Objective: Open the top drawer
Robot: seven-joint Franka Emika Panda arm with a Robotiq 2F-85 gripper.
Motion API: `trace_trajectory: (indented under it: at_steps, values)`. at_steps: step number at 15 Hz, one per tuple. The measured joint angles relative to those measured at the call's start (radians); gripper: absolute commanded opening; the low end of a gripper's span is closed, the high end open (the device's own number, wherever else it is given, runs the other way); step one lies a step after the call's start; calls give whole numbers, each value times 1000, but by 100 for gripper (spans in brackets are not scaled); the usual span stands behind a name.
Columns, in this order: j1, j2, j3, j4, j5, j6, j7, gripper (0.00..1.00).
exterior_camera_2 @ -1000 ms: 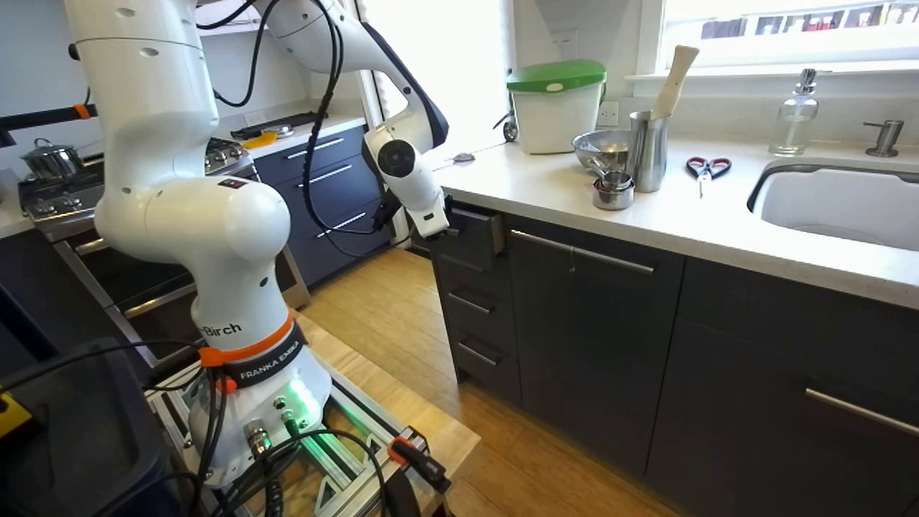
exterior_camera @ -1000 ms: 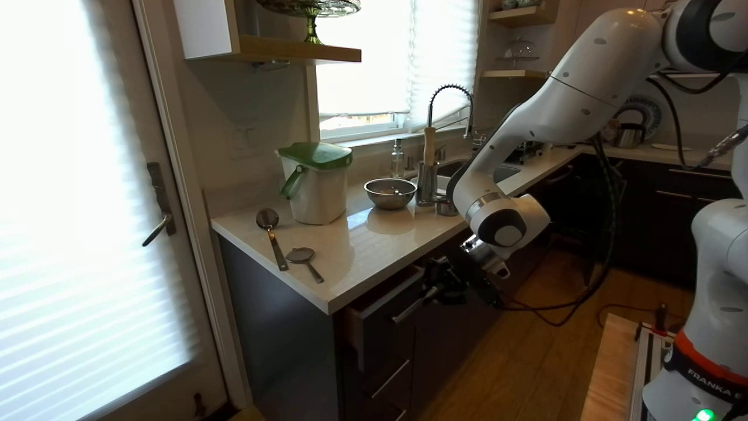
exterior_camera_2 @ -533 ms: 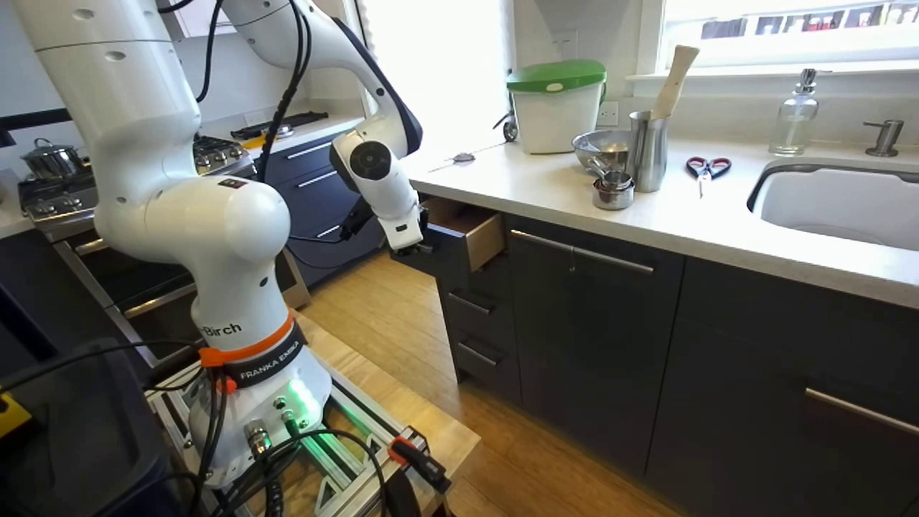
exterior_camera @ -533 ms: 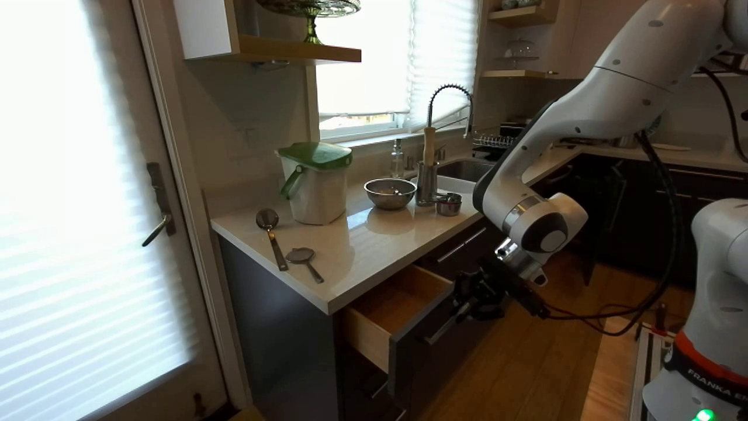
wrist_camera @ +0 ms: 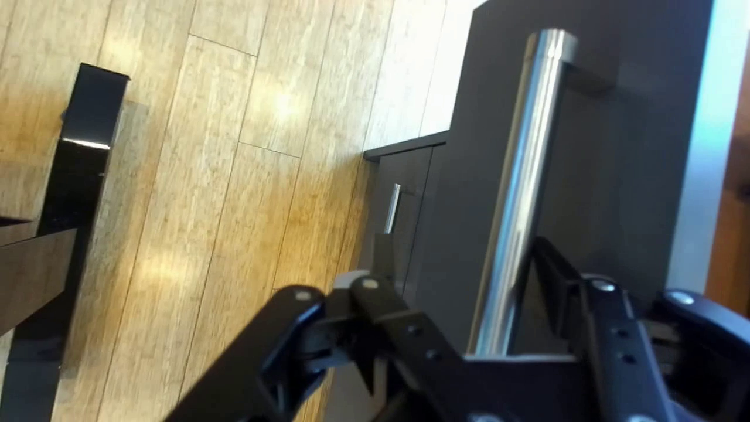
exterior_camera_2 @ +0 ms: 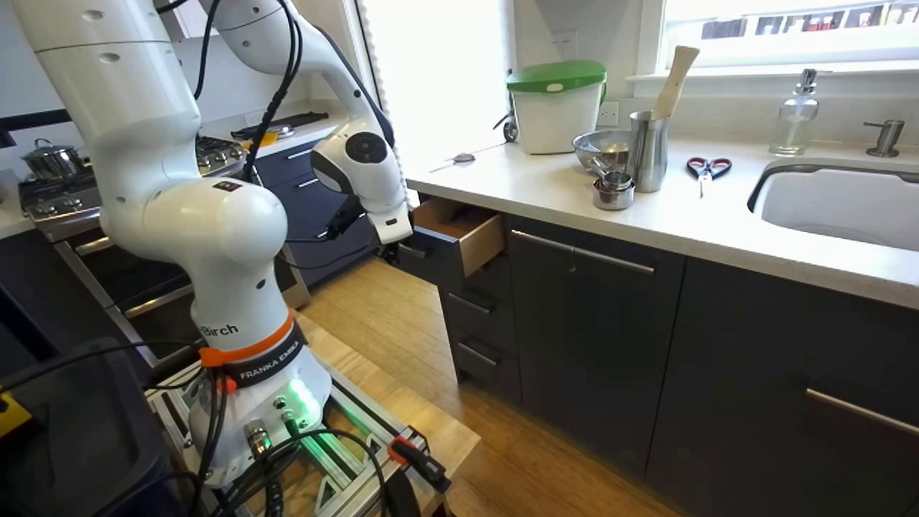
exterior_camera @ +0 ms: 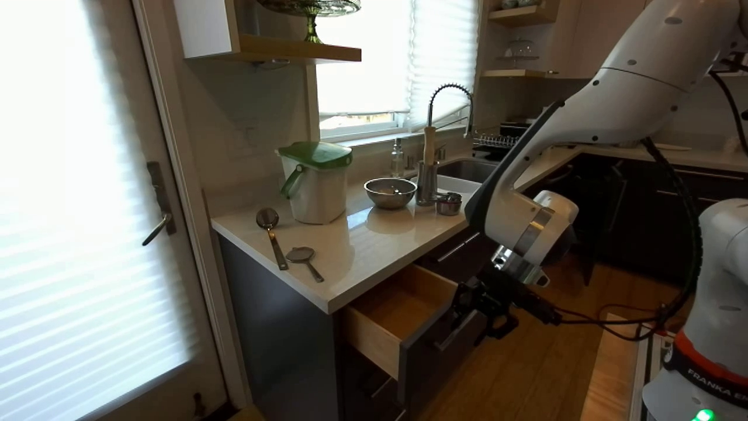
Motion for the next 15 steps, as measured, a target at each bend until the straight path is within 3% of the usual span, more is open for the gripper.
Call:
trace_trajectory:
  at_steps: [2, 5, 7, 11, 15]
  values:
    - [-12, 12, 50, 1, -105, 21, 72, 100]
    - [-21, 39, 97, 0, -258, 80, 165, 100]
    - [-13, 52, 105, 3, -304, 127, 181, 100]
    - [8, 67, 113, 7, -287, 215, 162, 100]
    - [10, 63, 117, 7, -145, 224, 121, 100]
